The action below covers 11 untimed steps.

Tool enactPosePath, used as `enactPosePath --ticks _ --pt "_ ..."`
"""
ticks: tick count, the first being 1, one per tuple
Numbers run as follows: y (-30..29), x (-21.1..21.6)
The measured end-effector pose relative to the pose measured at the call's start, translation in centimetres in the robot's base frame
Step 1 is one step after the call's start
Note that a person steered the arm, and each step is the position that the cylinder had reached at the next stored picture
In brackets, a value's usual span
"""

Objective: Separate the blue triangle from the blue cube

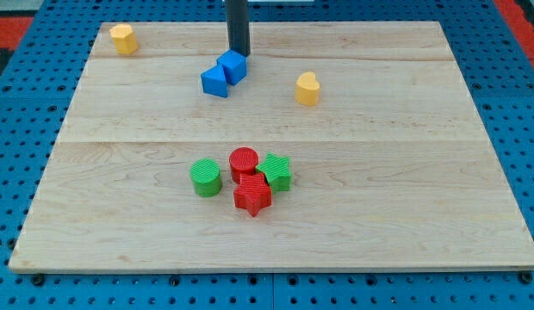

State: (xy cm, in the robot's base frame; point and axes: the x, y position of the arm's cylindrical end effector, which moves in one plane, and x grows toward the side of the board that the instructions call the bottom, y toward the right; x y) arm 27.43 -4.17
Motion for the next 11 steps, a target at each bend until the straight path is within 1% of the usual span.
enactPosePath --ticks 1,2,3,4,5,6,7,8,9,10,11 --pt "1.1 2.2" --pt "3.0 6.5" --pt "-1.2 7.6" --pt "-6.0 4.0" --pt "-10.4 2.6" --pt "-6.1 6.7" --pt "-5.1 10.9" --pt "-10.9 5.7" --pt "-13.9 2.6" --pt "-13.9 2.3" --pt "-15.1 1.0"
